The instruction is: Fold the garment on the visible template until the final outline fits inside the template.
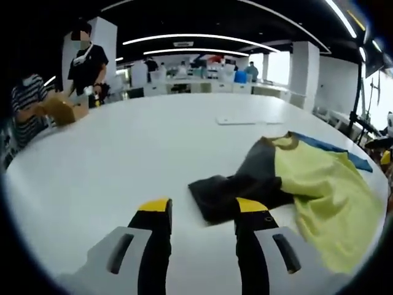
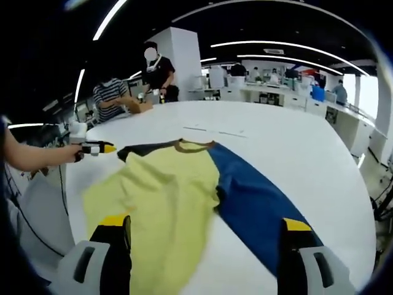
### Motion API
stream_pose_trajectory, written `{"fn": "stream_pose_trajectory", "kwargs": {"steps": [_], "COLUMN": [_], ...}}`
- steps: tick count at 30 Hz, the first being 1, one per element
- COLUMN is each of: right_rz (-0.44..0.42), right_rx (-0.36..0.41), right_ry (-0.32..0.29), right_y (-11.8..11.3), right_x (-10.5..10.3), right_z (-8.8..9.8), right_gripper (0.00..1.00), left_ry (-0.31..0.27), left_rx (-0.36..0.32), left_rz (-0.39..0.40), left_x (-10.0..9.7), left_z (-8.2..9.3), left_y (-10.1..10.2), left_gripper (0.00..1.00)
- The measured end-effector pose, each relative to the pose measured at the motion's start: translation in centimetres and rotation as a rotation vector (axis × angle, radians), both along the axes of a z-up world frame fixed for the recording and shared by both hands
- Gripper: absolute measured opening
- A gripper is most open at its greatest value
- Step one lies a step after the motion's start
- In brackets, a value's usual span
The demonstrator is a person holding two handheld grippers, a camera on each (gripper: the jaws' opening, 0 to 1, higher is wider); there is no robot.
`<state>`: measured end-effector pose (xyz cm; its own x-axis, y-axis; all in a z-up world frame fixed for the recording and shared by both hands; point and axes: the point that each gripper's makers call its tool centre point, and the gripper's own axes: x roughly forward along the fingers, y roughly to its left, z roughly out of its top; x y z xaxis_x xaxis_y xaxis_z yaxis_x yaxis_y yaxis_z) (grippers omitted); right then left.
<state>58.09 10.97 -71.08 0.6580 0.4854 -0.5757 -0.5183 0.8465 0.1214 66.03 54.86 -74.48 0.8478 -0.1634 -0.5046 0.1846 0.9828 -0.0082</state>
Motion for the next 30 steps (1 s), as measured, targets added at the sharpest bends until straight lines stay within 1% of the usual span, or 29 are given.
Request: {"fn": "stream_pose_trajectory", "kwargs": {"steps": [2, 5, 8, 9, 12, 14, 15, 18, 20, 21, 24, 25, 27, 30], "right_rz": [0.002, 0.006, 0.003, 0.001, -0.007, -0.008, -0.008, -0.011, -0.015, -0.015, -0.013, -0.011, -0.010, -0.007], "right_rx": [-0.003, -0.002, 0.002, 0.002, 0.003, 0.005, 0.005, 0.004, 0.005, 0.005, 0.002, 0.001, 0.000, 0.004], "right_ry": [-0.002, -0.006, -0.008, -0.009, -0.012, -0.014, -0.014, -0.017, -0.019, -0.019, -0.021, -0.022, -0.024, -0.027], "right_y": [0.0, 0.1, 0.1, 0.1, 0.0, 0.1, 0.1, 0.0, 0.0, 0.0, 0.1, 0.1, 0.2, 0.4], "right_x": [-0.2, -0.4, -0.5, -0.5, -0.6, -0.6, -0.6, -0.6, -0.5, -0.5, -0.4, -0.4, -0.4, -0.4], "right_z": [-0.1, -0.1, 0.0, 0.0, 0.1, 0.2, 0.2, 0.3, 0.3, 0.3, 0.3, 0.3, 0.3, 0.4], "right_gripper": [0.99, 0.99, 0.99, 0.99, 0.99, 0.99, 0.99, 0.99, 0.99, 0.99, 0.99, 0.99, 0.99, 0.99], "left_ry": [0.040, 0.080, 0.106, 0.117, 0.124, 0.132, 0.134, 0.153, 0.152, 0.156, 0.145, 0.134, 0.117, 0.074], "left_rx": [0.013, -0.024, -0.036, -0.044, -0.104, -0.128, -0.135, -0.140, -0.163, -0.168, -0.163, -0.160, -0.130, -0.138], "left_rz": [-0.005, -0.005, 0.002, 0.015, 0.040, 0.040, 0.042, 0.048, 0.049, 0.058, 0.047, 0.035, 0.014, 0.006], "left_x": [0.0, 0.2, 0.3, 0.3, 0.5, 0.6, 0.6, 0.6, 0.7, 0.7, 0.7, 0.7, 0.7, 0.9], "left_z": [-0.8, -1.8, -2.5, -2.7, -2.8, -2.9, -2.9, -3.3, -3.2, -3.2, -2.7, -2.3, -1.7, -0.2], "left_y": [0.0, -0.5, -0.6, -0.5, -0.8, -1.1, -1.2, -1.2, -1.4, -1.2, -1.2, -1.4, -1.6, -2.0], "left_gripper": [0.32, 0.31, 0.28, 0.27, 0.23, 0.18, 0.16, 0.14, 0.11, 0.07, 0.02, 0.01, 0.01, 0.01]}}
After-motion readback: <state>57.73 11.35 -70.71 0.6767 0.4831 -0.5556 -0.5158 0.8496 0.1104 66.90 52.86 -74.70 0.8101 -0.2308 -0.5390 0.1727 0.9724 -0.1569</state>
